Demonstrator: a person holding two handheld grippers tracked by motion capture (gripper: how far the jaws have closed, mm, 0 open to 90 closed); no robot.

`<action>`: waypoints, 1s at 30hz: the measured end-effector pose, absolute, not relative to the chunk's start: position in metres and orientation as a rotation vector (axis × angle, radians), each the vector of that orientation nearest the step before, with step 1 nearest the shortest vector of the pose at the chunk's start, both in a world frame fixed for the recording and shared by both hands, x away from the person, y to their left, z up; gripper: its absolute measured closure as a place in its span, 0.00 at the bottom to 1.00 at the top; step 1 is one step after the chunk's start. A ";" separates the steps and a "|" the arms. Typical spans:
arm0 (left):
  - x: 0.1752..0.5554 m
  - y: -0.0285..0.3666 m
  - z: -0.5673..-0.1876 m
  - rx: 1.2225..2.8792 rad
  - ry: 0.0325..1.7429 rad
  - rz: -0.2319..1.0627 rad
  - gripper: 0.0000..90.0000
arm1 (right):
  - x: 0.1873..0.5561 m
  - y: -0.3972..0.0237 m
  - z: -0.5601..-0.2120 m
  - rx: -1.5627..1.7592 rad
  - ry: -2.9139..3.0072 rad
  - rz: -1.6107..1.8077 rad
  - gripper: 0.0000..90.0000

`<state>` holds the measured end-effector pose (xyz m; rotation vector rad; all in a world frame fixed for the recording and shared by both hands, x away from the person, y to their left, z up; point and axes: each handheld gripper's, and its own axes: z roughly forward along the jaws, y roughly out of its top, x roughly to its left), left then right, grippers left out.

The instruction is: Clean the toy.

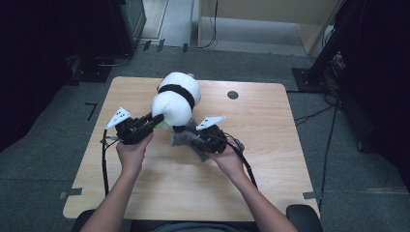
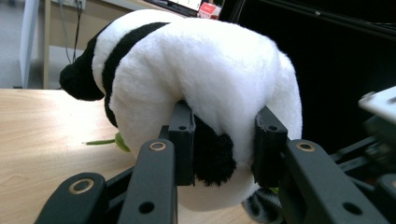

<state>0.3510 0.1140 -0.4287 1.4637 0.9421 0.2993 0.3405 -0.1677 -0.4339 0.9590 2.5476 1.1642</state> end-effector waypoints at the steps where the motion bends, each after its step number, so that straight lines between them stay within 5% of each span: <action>1: 0.351 0.114 -0.429 1.465 0.940 0.299 0.75 | 0.338 -0.170 -0.429 0.945 2.534 1.180 0.86; 16: 0.350 0.095 -0.436 1.553 0.912 0.276 0.74 | 0.320 -0.191 -0.347 0.854 2.230 1.507 0.86; 30: 0.347 0.085 -0.435 1.582 0.897 0.268 0.74 | 0.326 -0.151 -0.390 0.777 2.405 1.334 0.87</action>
